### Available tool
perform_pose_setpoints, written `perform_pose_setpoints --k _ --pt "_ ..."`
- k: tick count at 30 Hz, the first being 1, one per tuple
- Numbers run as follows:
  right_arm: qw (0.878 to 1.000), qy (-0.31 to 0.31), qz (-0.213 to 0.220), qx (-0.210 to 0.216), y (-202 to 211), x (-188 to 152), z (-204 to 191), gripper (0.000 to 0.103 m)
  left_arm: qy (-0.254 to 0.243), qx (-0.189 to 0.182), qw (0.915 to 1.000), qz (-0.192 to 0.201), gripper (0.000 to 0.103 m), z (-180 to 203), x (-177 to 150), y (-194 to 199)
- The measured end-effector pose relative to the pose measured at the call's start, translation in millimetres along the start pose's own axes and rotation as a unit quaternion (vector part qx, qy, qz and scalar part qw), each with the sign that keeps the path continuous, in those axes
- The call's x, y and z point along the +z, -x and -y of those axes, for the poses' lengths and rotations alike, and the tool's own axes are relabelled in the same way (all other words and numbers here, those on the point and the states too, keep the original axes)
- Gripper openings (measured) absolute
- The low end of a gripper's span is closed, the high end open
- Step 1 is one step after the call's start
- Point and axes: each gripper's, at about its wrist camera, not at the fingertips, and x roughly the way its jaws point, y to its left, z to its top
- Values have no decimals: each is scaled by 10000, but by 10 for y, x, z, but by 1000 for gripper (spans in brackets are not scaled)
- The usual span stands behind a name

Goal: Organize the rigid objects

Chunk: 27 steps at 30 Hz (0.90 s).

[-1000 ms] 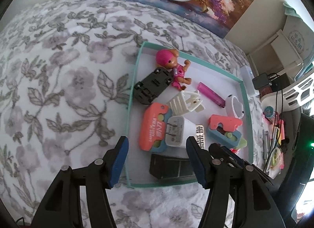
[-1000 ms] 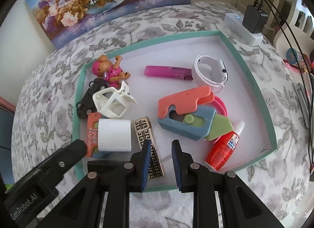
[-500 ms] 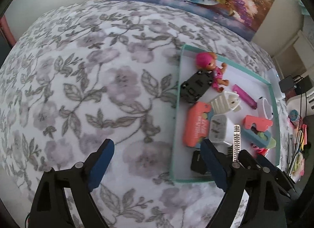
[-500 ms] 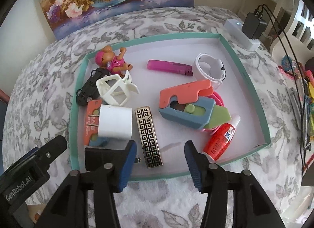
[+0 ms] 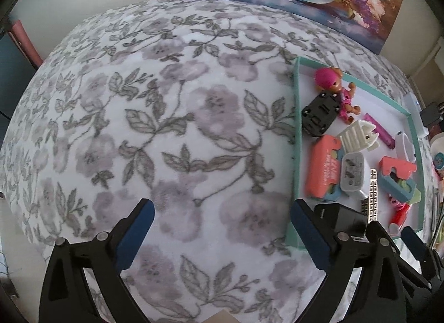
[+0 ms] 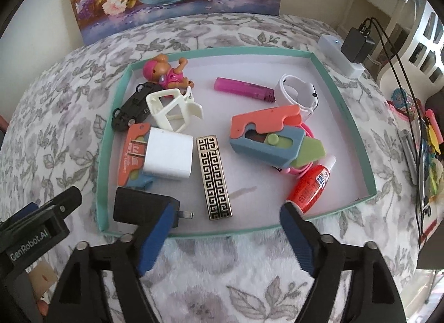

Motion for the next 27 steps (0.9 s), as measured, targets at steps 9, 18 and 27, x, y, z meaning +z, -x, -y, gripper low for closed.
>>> perform_pose_setpoints --k 9,18,27 --pt "9999 89 58 -1 64 -93 -40 103 -145 54 9999 47 100 -18 -58 51" --pt "9999 4 147 -53 131 -109 -28 103 -204 40 9997 91 100 -37 -84 117" --pt "9999 -48 110 -7 114 -105 -17 103 -308 -17 9995 4 100 9 -76 100"
